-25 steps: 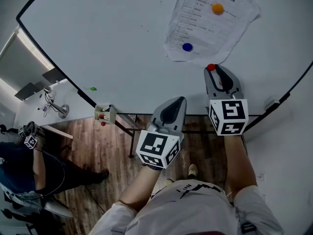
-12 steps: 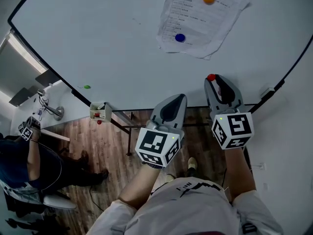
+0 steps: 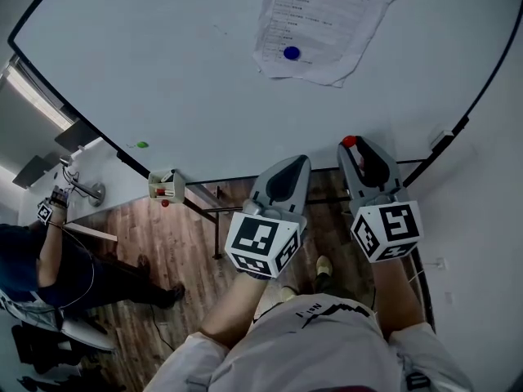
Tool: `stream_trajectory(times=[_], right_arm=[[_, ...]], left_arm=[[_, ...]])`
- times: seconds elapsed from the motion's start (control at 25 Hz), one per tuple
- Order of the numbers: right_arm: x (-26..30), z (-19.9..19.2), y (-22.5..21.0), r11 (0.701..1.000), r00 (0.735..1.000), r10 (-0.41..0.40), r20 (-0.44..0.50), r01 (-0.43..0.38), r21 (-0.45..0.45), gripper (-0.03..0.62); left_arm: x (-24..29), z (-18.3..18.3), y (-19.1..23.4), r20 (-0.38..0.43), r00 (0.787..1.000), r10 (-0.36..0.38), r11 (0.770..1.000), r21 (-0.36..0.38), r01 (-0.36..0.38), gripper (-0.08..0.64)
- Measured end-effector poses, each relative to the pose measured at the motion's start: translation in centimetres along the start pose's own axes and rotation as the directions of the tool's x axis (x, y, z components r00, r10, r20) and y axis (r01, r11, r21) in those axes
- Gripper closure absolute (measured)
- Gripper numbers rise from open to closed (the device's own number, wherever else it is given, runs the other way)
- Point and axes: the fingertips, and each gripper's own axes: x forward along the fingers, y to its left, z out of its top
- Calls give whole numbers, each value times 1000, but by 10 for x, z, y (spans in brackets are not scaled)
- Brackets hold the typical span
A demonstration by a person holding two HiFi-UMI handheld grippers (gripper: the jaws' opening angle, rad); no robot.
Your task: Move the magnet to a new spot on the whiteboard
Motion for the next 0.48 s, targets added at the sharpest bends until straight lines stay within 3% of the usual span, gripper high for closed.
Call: stream_trajectory(times=[0.48], right_arm=[[-18, 0, 10, 1000, 1000, -17, -6, 17, -11, 465]], left_arm=[[-9, 1, -14, 9, 1000, -28, 999, -20, 28, 549]])
